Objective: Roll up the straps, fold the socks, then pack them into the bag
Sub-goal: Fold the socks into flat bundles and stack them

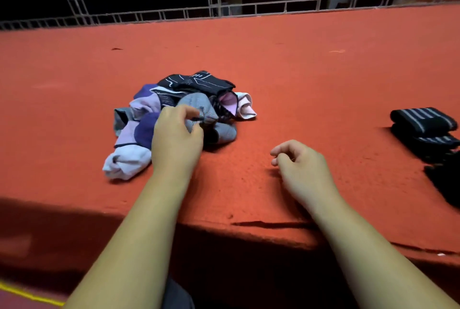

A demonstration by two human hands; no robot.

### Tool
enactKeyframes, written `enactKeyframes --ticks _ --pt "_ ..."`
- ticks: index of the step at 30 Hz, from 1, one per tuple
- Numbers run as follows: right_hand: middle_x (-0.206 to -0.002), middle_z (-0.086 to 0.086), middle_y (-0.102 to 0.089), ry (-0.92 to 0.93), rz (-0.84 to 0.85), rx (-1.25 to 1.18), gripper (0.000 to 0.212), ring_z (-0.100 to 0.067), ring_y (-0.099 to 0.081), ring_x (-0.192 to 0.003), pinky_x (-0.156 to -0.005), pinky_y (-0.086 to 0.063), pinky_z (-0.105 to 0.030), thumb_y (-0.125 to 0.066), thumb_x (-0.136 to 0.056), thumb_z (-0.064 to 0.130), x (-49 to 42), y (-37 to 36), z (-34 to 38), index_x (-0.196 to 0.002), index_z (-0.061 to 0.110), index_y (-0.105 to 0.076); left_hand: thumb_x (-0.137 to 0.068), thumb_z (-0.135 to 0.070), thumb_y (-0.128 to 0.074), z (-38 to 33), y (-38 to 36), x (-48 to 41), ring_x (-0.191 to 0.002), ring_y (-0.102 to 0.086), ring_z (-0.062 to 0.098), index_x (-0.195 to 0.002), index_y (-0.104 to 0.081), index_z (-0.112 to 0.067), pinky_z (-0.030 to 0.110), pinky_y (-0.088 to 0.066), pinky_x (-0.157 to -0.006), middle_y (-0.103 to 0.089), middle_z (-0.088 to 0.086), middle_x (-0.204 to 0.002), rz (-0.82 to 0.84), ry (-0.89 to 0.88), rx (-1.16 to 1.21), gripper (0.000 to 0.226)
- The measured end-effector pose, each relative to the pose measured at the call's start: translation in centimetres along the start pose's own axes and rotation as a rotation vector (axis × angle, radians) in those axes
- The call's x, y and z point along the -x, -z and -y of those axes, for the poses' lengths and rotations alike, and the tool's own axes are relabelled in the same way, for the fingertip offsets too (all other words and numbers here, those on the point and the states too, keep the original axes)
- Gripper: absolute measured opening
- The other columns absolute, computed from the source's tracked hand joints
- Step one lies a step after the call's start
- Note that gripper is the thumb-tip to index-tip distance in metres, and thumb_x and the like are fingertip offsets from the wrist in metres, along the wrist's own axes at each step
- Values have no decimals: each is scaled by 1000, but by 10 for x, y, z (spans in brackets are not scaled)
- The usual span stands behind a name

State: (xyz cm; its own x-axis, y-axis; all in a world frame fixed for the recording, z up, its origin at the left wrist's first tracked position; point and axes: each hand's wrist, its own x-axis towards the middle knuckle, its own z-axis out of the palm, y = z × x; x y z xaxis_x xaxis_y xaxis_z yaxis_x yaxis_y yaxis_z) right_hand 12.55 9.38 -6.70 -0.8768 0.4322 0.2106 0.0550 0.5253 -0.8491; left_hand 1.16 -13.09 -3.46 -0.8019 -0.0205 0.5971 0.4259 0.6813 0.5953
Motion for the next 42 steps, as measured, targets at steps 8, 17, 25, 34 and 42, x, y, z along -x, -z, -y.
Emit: enactKeyframes --ticks 8,17,25,34,42 --pt "-86 14 -76 29 61 145 21 -8 -69 -89 -85 -51 -29 -61 -90 15 -5 -19 -6 -89 32 -74 -90 -33 -75 28 -13 -16 -112 -55 37 -118 -75 -30 48 -47 -89 -65 0 -122 -6 -24 -288 28" --pt "-88 20 -75 57 -25 -24 20 -9 -69 -78 -82 -58 -36 -66 -96 19 8 -4 -6 -99 37 -74 -92 -28 -71 -8 7 -4 -97 -67 11 -98 -74 -31 36 -55 -89 -73 -16 -99 -66 -34 290 7" --pt "-105 11 -77 -11 59 -385 32 9 -67 -82 -73 -48 -9 -62 -102 6 35 23 15 -128 24 -69 -90 -29 -74 -56 -6 67 -61 -53 5 -81 -75 -24 30 -35 -64 -64 -7 -76 578 689 894 10" --pt "-81 -3 -71 -176 -269 -361 9 -3 -63 -60 -50 -48 -15 -78 -94 12 48 48 -5 -103 13 -75 -98 -29 -70 -62 -15 76 -92 -68 5 -98 -73 -26 26 -51 -86 -73 -10 -97 294 73 400 4" --pt "-81 8 -78 -60 -180 -354 6 1 -69 -72 -66 -52 -14 -81 -92 14 50 43 -21 -92 19 -77 -89 -52 -69 -86 -36 104 -95 -60 10 -105 -68 -33 38 -53 -86 -58 -14 -99 392 -170 124 24"
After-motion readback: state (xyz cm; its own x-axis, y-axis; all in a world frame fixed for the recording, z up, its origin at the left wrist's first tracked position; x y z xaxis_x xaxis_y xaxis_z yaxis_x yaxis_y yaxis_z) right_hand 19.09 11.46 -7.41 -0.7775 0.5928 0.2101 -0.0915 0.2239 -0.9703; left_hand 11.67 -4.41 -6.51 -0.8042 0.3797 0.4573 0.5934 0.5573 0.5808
